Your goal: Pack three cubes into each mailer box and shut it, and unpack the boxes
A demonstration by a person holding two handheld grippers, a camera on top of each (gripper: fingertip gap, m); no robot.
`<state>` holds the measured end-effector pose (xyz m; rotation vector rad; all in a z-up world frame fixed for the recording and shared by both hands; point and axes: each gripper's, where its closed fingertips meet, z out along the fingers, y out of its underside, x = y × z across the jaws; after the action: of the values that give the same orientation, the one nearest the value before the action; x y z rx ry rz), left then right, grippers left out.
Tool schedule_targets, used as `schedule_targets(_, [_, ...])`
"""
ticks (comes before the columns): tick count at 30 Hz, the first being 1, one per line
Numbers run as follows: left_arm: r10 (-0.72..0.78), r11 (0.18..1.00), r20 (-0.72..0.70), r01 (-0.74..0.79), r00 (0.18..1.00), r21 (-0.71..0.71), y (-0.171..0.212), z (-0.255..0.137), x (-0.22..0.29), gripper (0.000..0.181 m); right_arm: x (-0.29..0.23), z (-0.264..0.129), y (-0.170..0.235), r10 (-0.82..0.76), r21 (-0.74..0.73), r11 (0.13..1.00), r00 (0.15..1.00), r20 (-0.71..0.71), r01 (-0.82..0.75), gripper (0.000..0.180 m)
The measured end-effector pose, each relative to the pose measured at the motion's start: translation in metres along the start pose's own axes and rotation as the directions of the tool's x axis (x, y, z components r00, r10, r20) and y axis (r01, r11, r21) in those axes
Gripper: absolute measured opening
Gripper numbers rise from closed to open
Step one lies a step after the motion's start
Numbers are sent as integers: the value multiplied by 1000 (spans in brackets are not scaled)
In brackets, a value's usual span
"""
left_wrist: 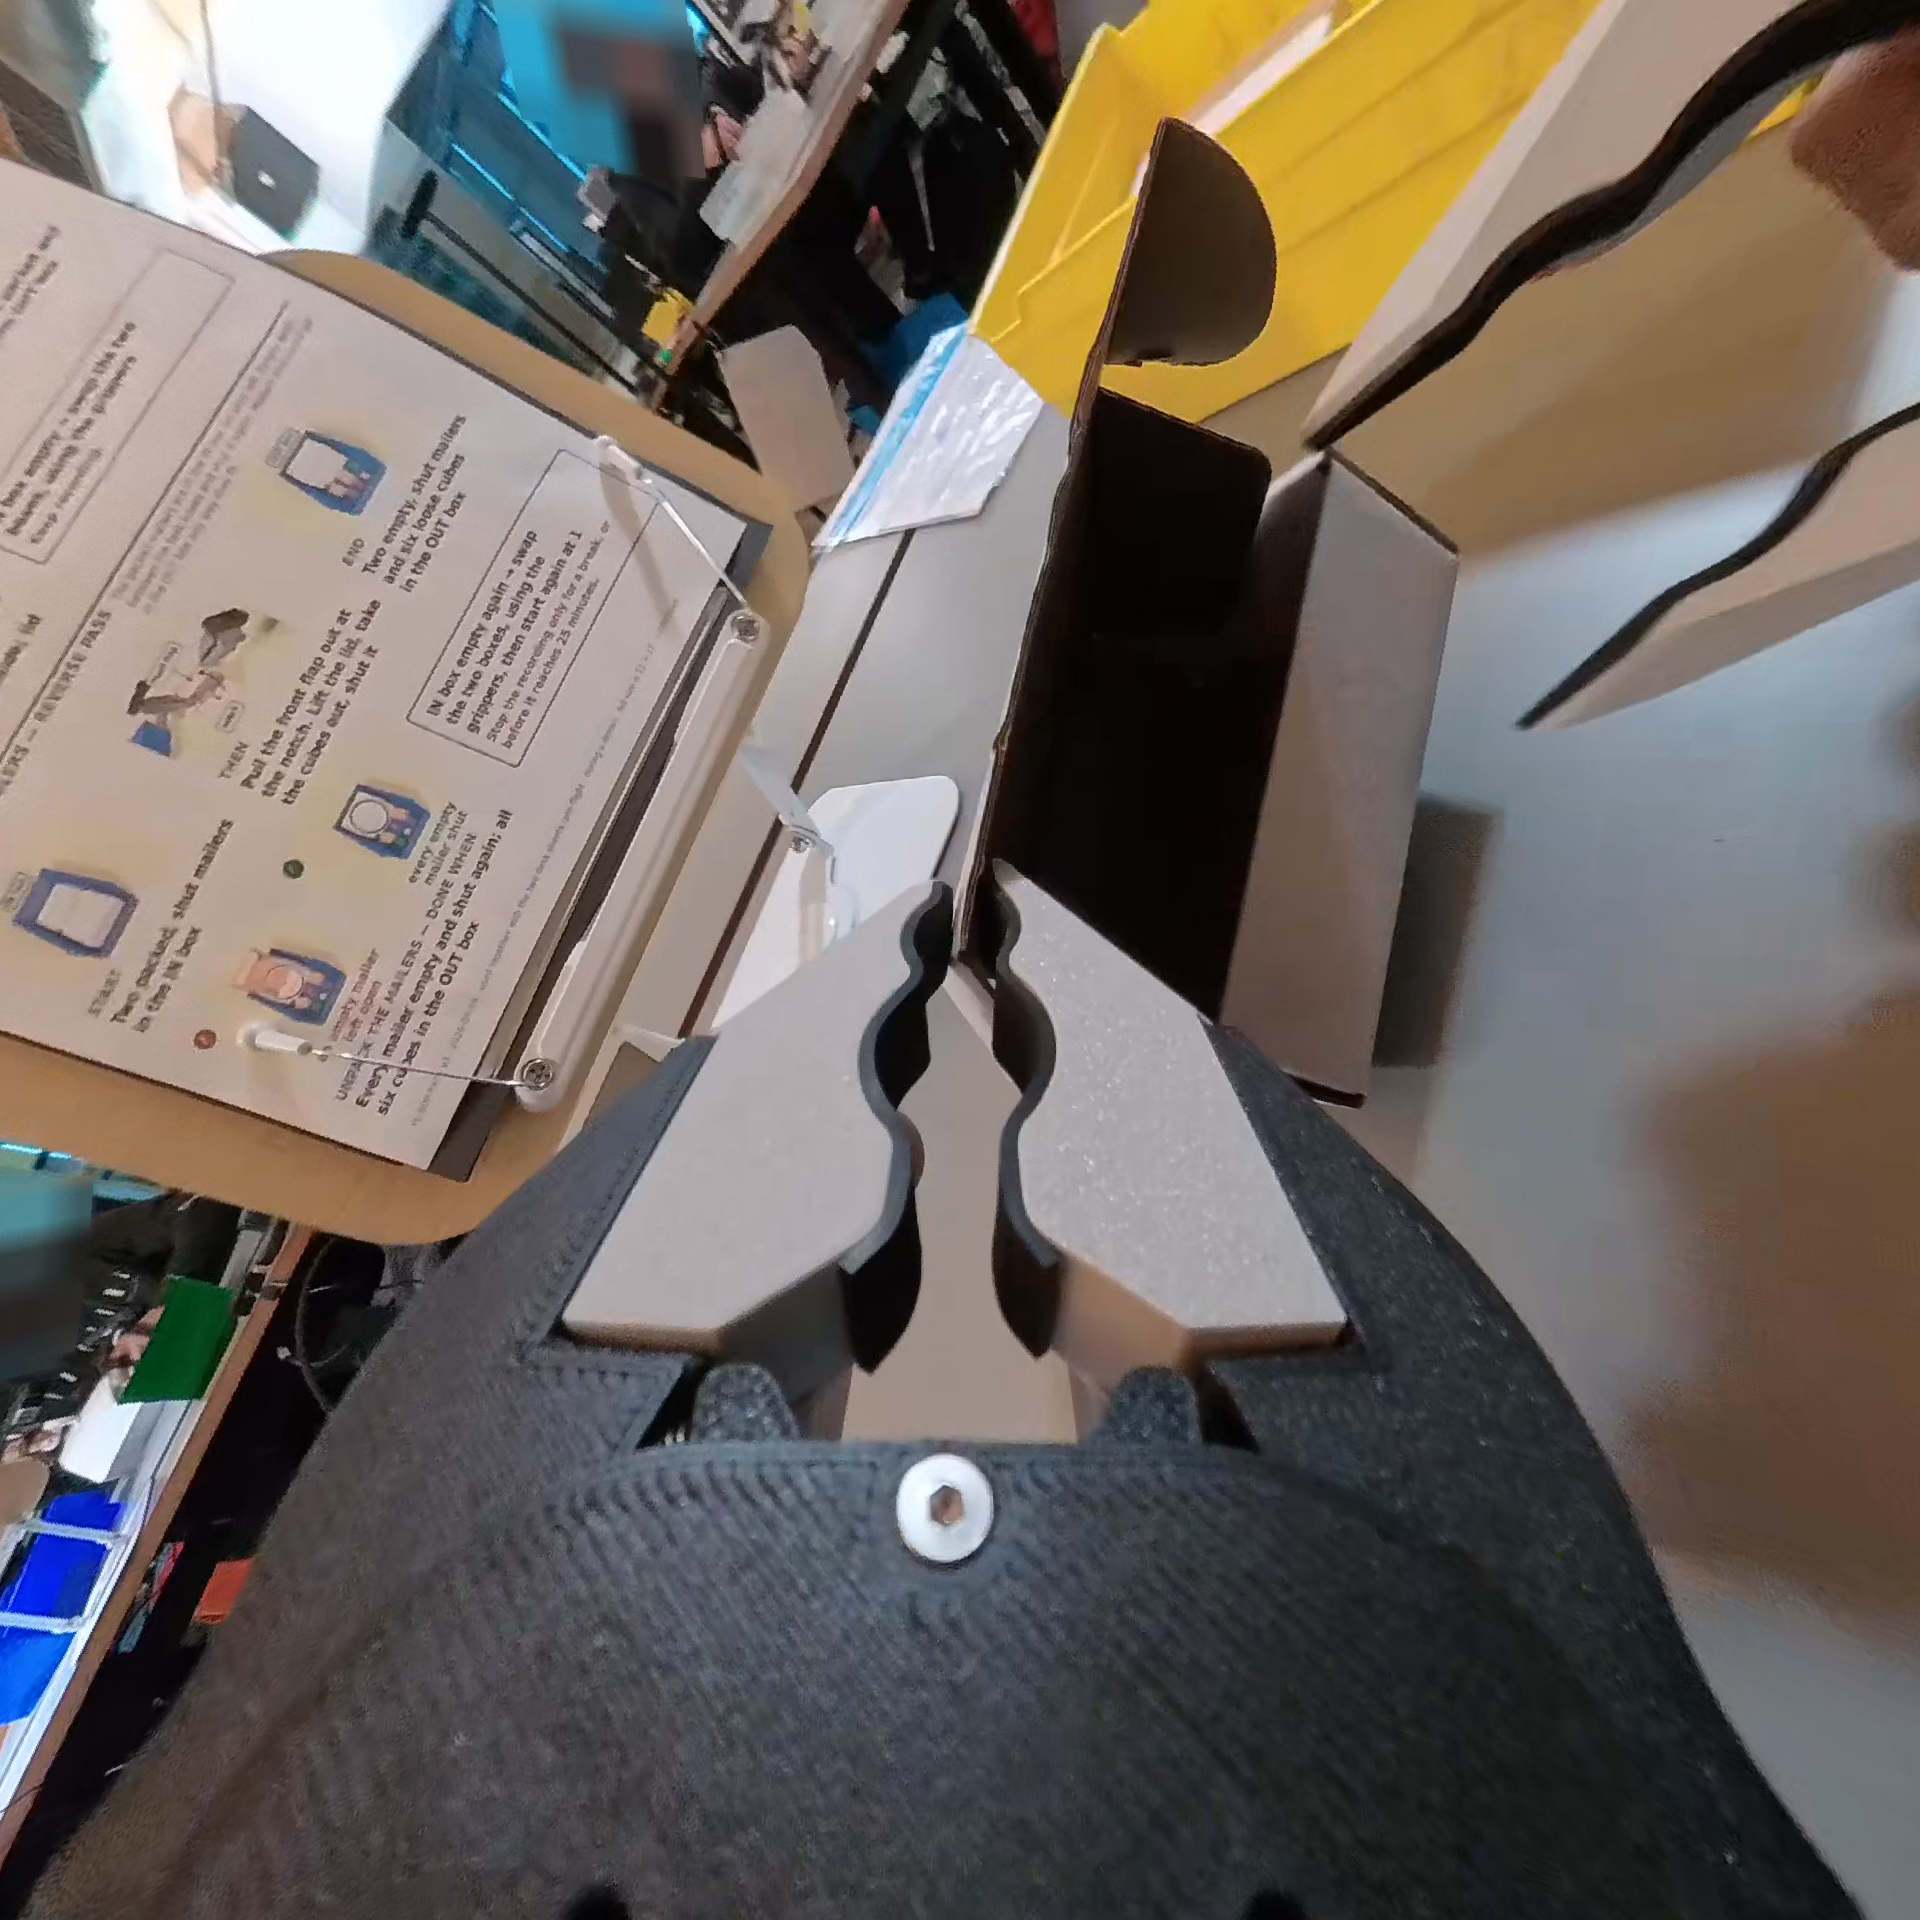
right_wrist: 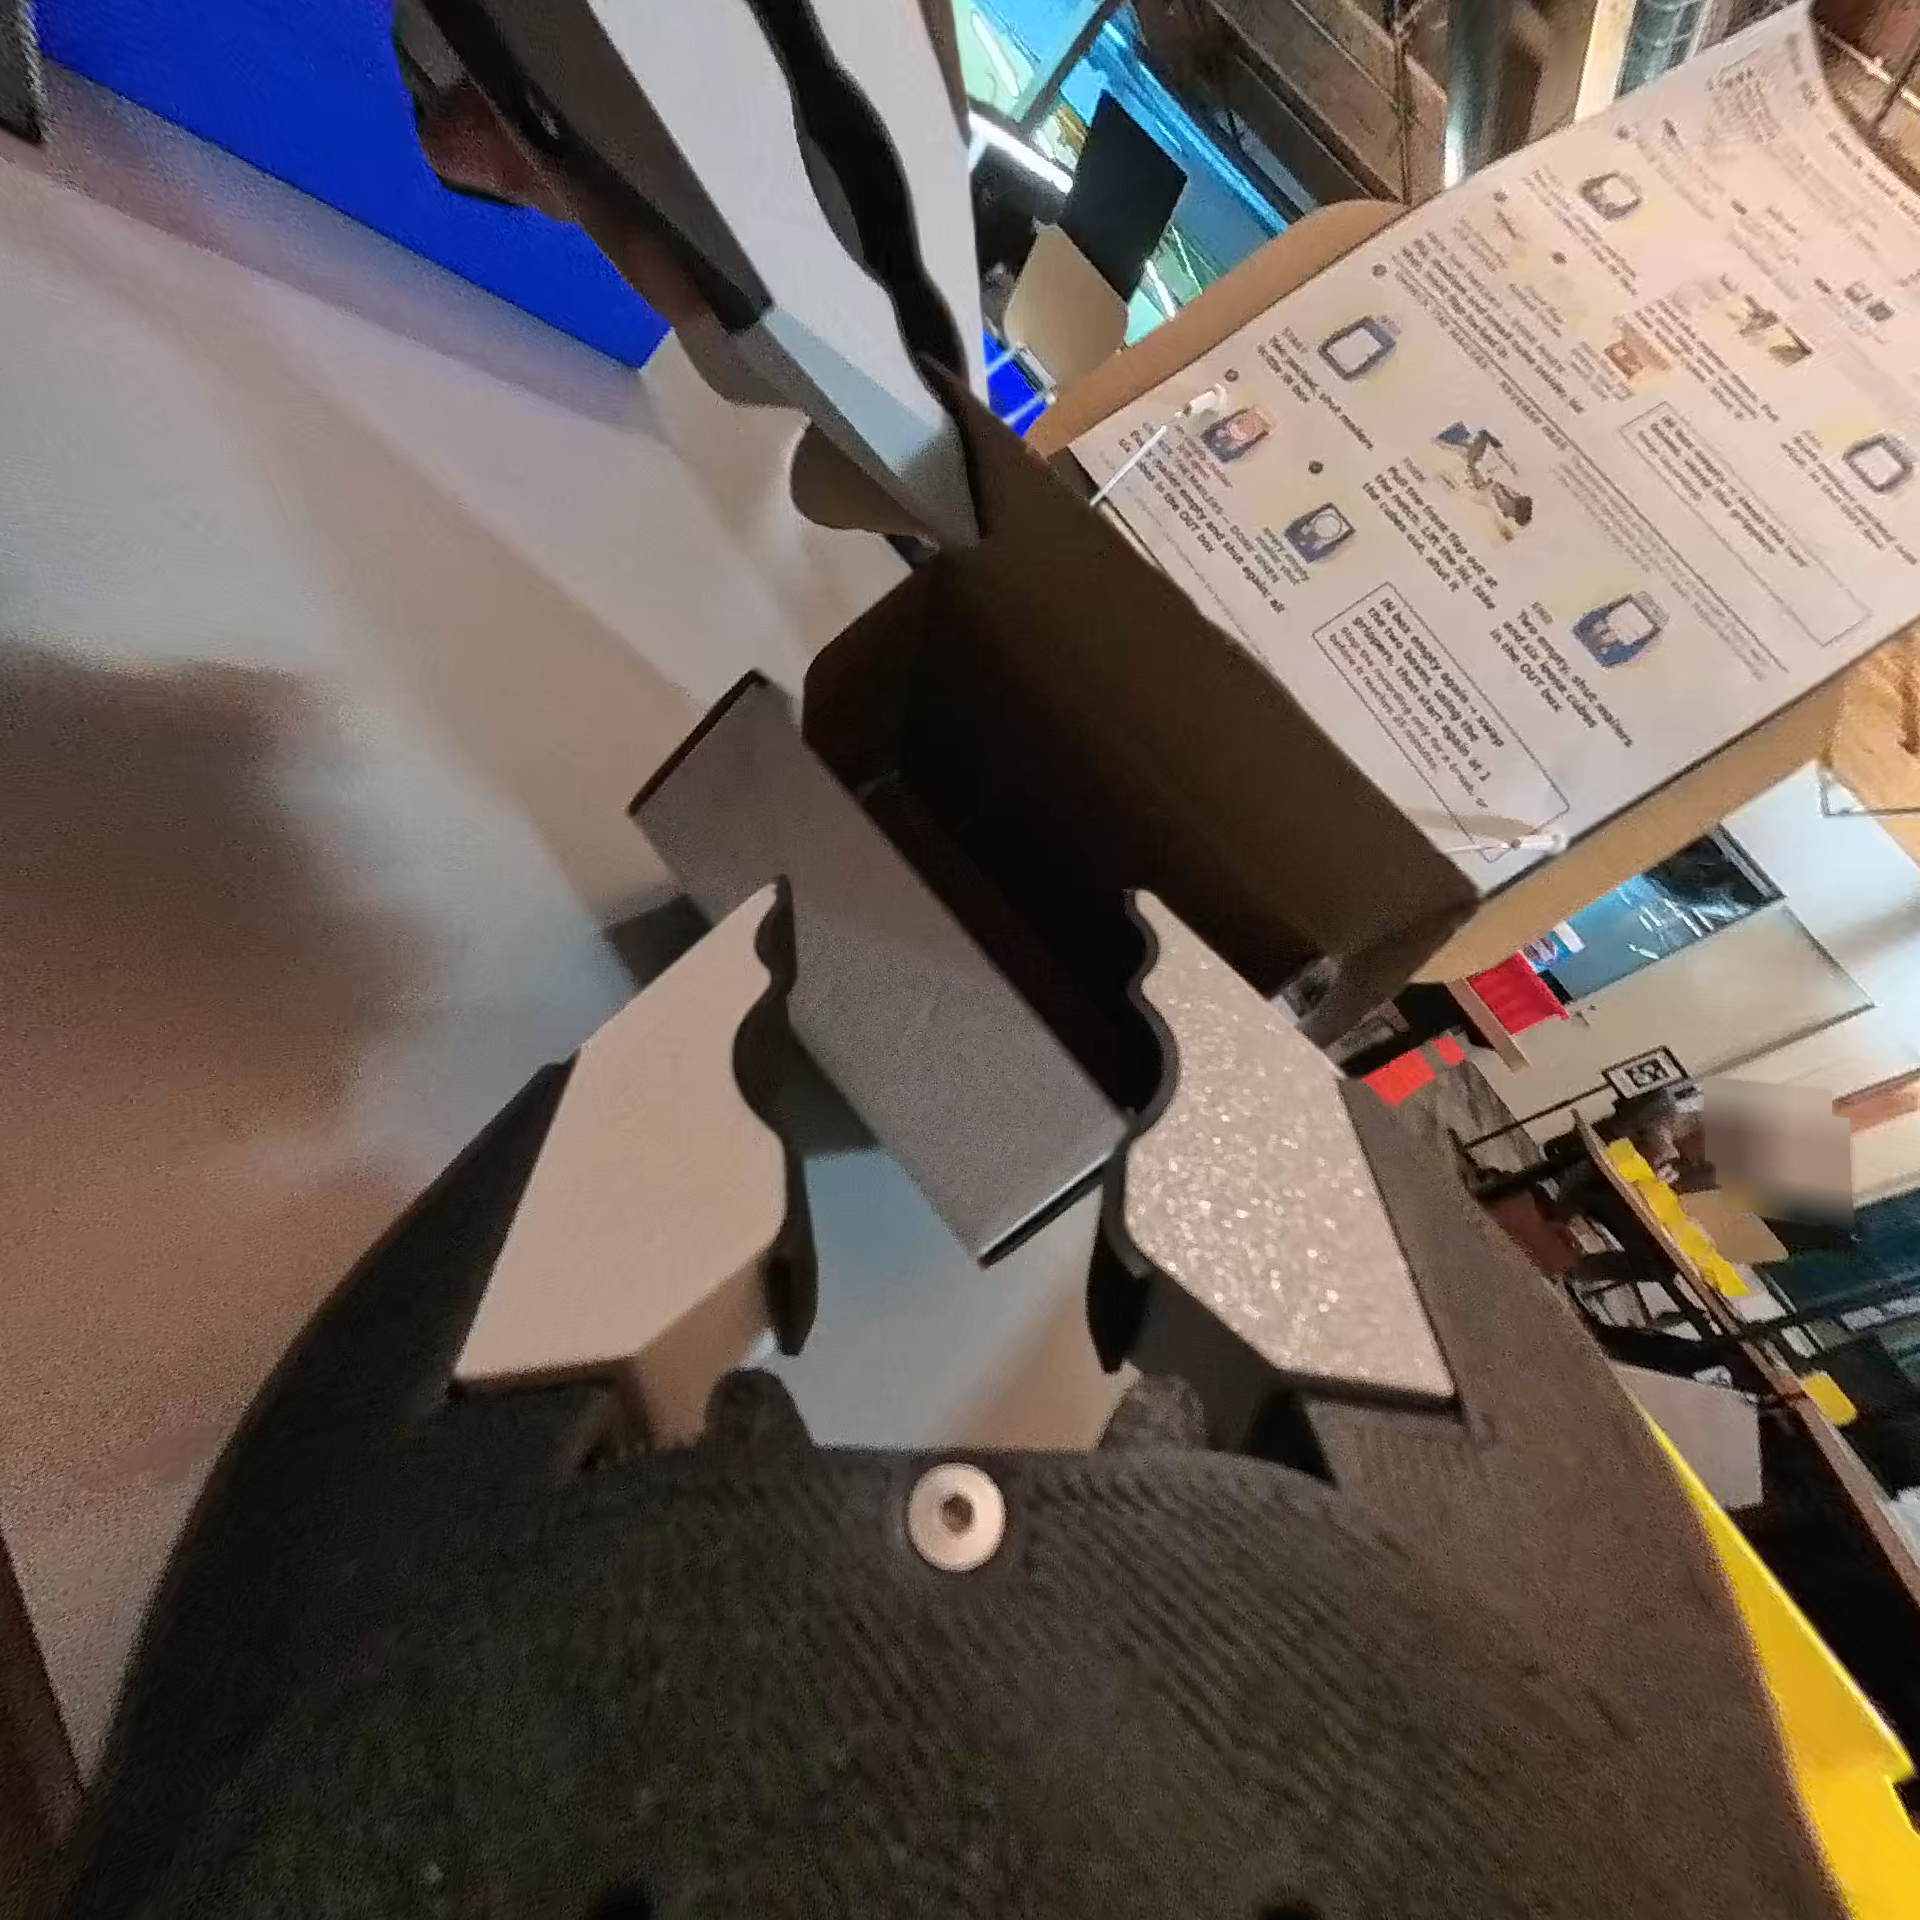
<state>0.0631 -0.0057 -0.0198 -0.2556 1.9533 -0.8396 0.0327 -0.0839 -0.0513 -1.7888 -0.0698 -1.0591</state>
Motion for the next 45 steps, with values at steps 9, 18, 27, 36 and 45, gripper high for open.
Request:
schedule_targets(9, [-117,990,-28,115,993,-81,-21,-11,-3,2,-25,10,42,165,-230,964,976,142,-130,24])
schedule_targets(18, [-310,947,-32,305,950,-101,-25,-34,-30,6,-68,2,22,38,-152,988,938,345,16,6])
schedule_targets(27, [-407,899,51,410,912,-152,2,-39,-53,9,-100,-22,-11,83,-38,996,814,575,-75,2])
schedule_targets(36, [-549,780,168,574,819,-248,95,-4,-54,24,-112,-34,-25,44,18,997,764,644,-73,3])
schedule_targets(45, [-548,686,246,597,800,-416,166,10,-33,32,-112,-34,-26,55,23,996,760,647,-92,4])
